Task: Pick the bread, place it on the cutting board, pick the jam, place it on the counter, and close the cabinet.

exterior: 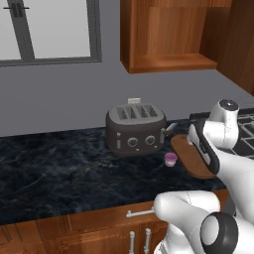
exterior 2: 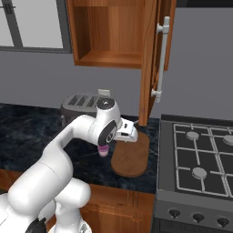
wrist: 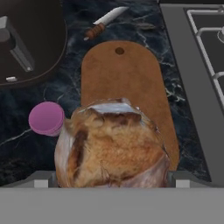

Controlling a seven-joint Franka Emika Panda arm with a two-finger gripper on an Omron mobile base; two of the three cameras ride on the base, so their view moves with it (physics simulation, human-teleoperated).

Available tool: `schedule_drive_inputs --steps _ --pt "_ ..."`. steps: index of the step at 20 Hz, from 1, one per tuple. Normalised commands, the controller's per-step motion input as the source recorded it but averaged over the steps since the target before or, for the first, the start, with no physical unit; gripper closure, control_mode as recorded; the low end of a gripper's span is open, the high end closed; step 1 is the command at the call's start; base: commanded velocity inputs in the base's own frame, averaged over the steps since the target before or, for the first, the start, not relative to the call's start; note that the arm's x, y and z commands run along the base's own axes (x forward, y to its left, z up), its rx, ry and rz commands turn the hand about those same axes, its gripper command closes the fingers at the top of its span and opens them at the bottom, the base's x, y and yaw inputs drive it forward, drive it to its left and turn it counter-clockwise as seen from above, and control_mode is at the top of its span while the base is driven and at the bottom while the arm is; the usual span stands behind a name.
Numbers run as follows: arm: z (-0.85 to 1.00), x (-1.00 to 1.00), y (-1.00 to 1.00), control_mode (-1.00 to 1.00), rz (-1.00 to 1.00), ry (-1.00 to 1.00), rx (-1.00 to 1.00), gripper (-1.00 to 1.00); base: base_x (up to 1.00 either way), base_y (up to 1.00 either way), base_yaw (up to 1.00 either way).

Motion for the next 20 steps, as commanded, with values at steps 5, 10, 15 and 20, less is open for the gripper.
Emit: schedule_drive_inputs --steps 5,10,15,20 --pt "-0.22 0.01 0.00 -1.00 0.00 0.03 0.00 1.00 0.00 0.00 0.00" --pt "-0.23 0.04 0.00 -1.00 0.00 0.02 0.00 1.00 0.00 0.00 0.00" --pt "-0.17 0.13 -0.02 -1.00 0.00 0.00 0.00 1.00 0.00 0.00 0.00" --pt "-0.12 0.20 -0.03 -1.00 0.00 0.00 0.00 1.00 0.00 0.00 0.00"
